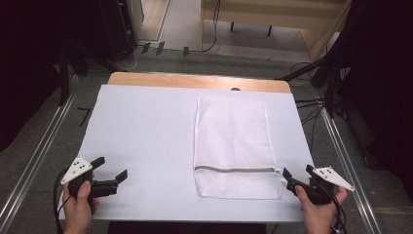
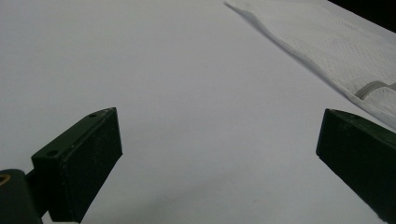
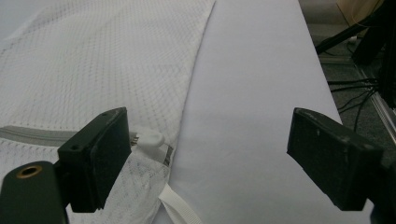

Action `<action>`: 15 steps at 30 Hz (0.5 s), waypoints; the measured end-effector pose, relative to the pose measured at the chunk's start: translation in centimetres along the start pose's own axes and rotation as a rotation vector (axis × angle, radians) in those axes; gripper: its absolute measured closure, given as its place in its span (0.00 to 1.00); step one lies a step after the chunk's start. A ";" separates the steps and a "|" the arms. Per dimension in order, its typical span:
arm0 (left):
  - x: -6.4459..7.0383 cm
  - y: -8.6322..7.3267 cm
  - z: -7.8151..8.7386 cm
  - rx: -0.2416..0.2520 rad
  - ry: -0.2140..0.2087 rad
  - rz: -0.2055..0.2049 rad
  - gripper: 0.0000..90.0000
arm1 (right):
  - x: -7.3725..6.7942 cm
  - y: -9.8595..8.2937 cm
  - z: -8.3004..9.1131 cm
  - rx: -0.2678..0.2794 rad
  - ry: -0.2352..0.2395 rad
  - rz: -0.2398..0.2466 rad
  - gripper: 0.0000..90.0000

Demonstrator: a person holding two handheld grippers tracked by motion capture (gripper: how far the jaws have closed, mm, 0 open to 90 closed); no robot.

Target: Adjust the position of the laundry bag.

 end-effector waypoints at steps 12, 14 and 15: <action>3.6 2.0 -2.6 0.008 -0.101 0.001 0.00 | -0.2 0.3 0.4 0.013 0.026 -0.017 0.22; 4.0 2.3 -3.1 0.002 -0.089 -0.008 0.09 | -0.3 0.3 0.4 0.015 0.030 -0.013 0.24; 4.4 2.5 -3.4 -0.004 -0.080 -0.011 0.09 | -0.3 0.3 0.4 0.015 0.030 -0.013 0.24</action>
Point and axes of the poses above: each handheld gripper's, and its own axes: z roughly backward along the jaws, y roughly out of its top, x roughly to its right, the point moved 1 cm from there along -z, roughly forward along the jaws, and after that the axes turned 5 degrees about -y, right-handed, at the moved point
